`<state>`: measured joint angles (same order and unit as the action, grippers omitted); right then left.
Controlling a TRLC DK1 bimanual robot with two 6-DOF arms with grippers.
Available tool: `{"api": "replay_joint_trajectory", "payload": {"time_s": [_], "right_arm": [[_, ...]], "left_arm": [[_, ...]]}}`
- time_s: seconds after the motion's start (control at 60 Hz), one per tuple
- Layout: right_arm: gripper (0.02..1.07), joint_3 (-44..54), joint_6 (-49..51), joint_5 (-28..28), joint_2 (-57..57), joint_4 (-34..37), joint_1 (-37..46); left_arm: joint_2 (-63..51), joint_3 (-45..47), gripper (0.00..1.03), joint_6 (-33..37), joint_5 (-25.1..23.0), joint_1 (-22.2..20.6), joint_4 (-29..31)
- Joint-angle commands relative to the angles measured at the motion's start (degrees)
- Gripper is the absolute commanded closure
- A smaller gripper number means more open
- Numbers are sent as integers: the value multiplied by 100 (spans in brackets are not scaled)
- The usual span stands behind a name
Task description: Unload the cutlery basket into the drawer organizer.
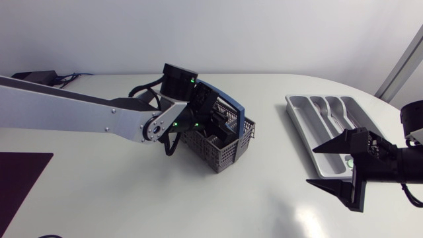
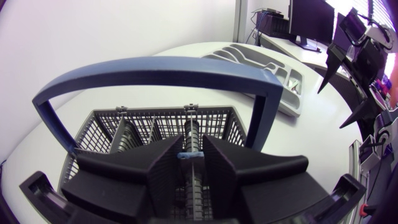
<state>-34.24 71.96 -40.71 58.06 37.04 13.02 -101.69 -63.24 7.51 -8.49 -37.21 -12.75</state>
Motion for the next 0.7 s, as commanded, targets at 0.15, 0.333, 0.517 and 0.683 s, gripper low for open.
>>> {"api": "replay_joint_trajectory", "payload": {"time_s": [0.15,0.333,0.517,0.683], "right_arm": [[7,242,-200,28,-190,-30,-150],[7,260,-288,45,-269,-30,-229],[7,269,-306,72,-296,-30,-273],[7,286,-341,116,-348,-30,-326]], "left_arm": [[-167,146,91,-188,49,-58,-184],[-123,251,100,-250,58,-41,-298],[70,436,100,-320,58,47,-386],[413,638,100,-311,58,109,-403]]}}
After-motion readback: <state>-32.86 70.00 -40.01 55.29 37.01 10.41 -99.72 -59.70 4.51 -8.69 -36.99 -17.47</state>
